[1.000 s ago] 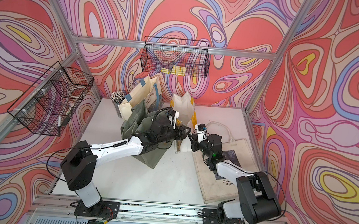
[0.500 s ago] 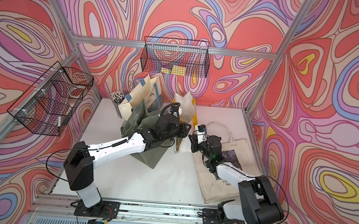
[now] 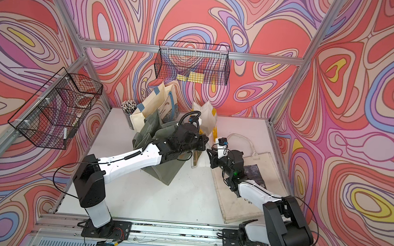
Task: Put away the canvas bag
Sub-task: Pick up the canvas bag from the center of the board.
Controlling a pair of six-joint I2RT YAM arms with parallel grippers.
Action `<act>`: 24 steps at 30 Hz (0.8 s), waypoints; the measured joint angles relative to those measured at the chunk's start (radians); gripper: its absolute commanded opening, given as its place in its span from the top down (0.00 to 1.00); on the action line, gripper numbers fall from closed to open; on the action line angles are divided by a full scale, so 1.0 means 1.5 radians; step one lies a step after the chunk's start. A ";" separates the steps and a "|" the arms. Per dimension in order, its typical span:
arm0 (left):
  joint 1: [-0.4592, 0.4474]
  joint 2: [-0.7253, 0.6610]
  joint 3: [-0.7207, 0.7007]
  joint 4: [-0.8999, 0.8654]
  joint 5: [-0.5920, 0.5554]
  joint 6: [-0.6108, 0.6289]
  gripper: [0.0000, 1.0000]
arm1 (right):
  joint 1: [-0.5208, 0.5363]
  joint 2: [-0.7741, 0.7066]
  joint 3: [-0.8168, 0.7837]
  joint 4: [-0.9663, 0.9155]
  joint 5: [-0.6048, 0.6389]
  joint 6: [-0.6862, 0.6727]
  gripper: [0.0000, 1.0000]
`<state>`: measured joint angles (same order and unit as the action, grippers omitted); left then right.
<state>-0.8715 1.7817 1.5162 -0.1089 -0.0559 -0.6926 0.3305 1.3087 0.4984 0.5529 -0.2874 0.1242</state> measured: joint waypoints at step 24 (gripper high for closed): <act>-0.010 0.017 0.156 -0.123 0.013 0.063 1.00 | 0.003 -0.266 0.023 -0.158 0.063 -0.006 0.11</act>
<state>-0.8860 1.8069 1.7508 -0.2939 -0.0360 -0.5980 0.3355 0.9100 0.5331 0.3164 -0.1936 0.1158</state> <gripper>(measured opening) 0.074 0.869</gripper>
